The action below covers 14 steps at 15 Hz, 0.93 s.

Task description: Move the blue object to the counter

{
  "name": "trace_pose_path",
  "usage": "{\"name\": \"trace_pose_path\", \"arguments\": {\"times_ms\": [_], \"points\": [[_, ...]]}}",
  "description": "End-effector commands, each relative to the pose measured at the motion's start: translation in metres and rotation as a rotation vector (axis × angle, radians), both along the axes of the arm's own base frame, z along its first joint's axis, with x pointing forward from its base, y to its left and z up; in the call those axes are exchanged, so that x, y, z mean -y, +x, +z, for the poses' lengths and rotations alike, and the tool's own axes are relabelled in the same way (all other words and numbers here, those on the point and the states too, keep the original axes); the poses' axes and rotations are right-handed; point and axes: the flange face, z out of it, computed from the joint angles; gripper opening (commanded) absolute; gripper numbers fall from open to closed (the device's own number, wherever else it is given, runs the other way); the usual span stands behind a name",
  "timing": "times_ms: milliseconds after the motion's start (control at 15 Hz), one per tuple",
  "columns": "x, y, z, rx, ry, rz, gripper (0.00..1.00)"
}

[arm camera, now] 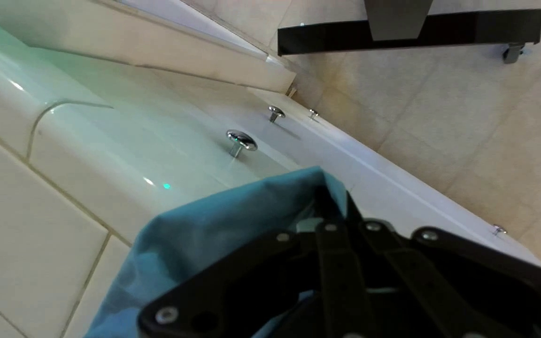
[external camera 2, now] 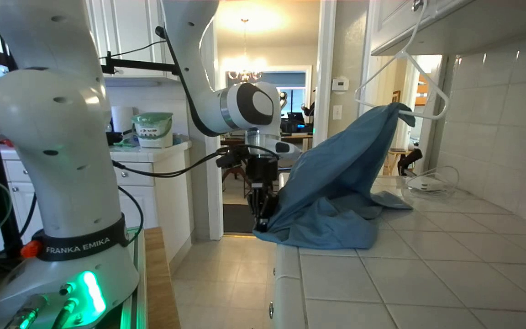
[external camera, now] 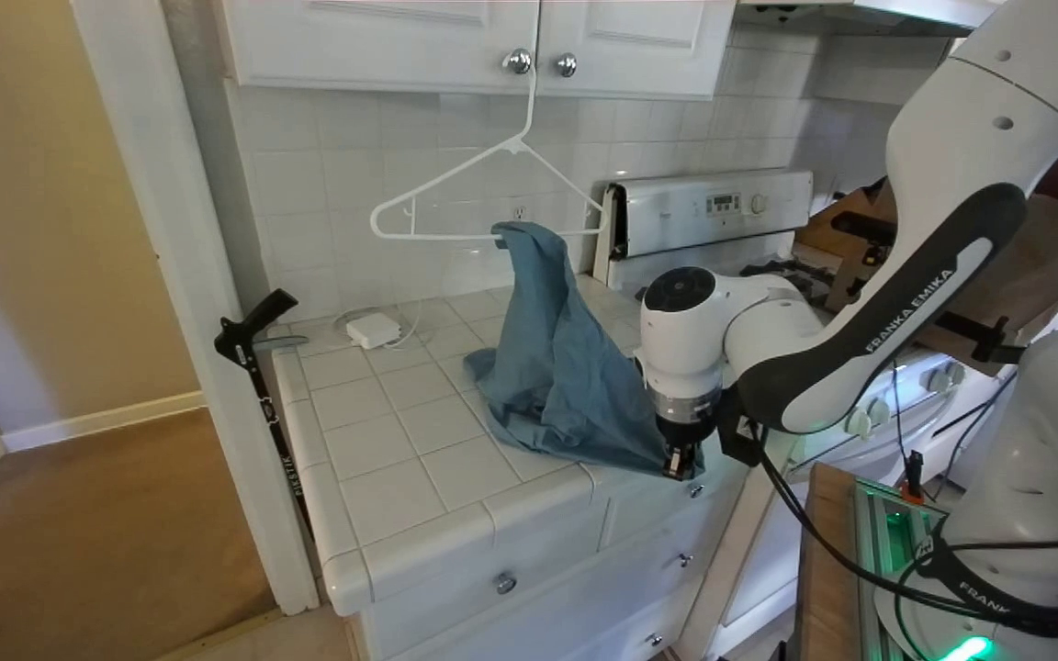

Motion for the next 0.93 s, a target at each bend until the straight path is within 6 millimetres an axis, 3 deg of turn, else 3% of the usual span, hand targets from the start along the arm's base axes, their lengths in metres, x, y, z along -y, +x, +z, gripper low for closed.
{"name": "trace_pose_path", "arguments": {"times_ms": [0, 267, 400, 600, 867], "points": [[-0.005, -0.007, -0.011, -0.09, 0.057, 0.005, 0.01], [-0.006, -0.011, -0.01, -0.142, 0.091, 0.017, 0.01], [0.001, -0.004, 0.004, -0.085, 0.089, -0.021, 0.01], [0.023, 0.014, 0.056, 0.053, 0.114, -0.095, 0.01], [0.068, 0.049, 0.149, 0.283, 0.1, -0.184, 0.01]]}}
